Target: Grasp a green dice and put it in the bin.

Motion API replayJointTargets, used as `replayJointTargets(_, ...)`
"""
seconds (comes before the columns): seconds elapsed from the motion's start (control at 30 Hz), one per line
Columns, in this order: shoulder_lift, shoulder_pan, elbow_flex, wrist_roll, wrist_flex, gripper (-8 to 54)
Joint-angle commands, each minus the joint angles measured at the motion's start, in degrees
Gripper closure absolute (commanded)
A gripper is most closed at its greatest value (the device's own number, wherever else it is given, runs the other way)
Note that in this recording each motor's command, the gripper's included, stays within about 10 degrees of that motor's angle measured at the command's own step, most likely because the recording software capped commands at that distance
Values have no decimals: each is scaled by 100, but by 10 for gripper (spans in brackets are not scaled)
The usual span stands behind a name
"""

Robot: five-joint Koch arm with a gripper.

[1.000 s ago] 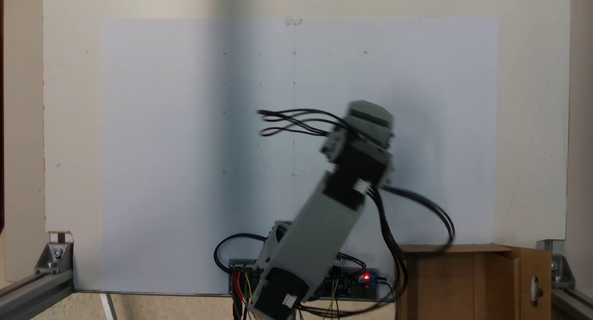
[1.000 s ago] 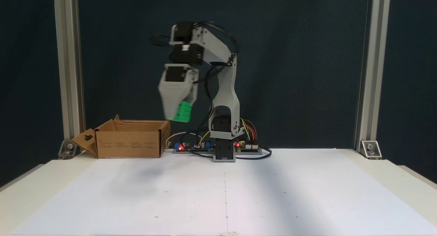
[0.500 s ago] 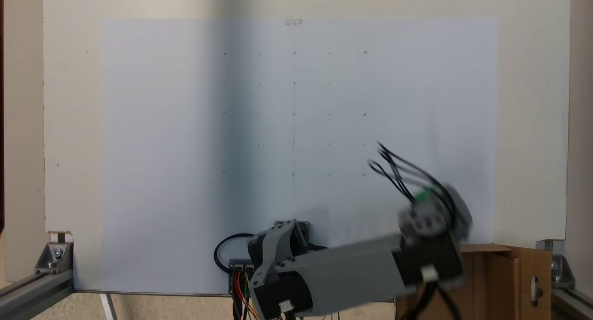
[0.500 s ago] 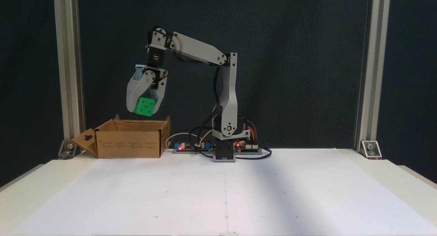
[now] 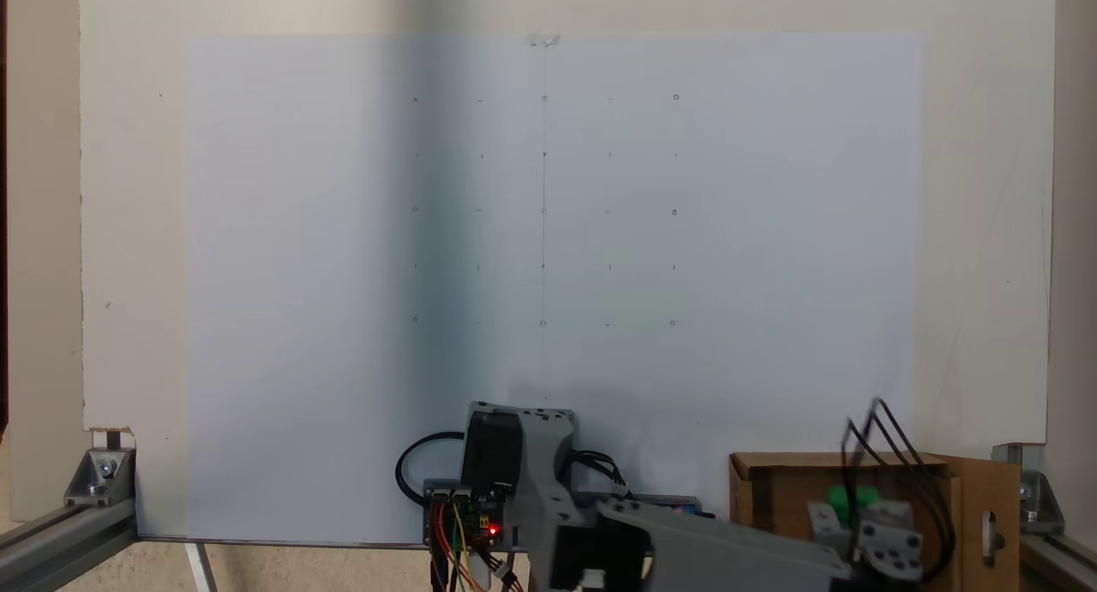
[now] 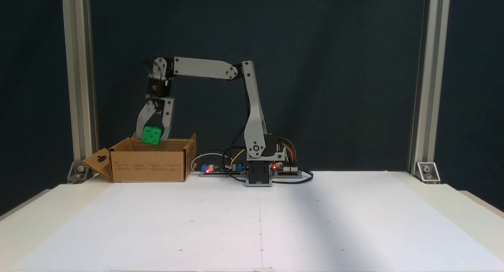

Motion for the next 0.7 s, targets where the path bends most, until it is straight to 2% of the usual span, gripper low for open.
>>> replayJointTargets(0.0,53,264,-299,-404,-466,339)
replayJointTargets(0.33,-105,545,-299,-563,-501,339)
replayJointTargets(0.37,-105,545,-272,-563,-492,296)
replayJointTargets(0.4,-114,545,-193,-554,-492,178)
replayJointTargets(0.5,-114,554,44,-554,-501,61)
replayJointTargets(0.67,-114,545,88,-527,-659,46)
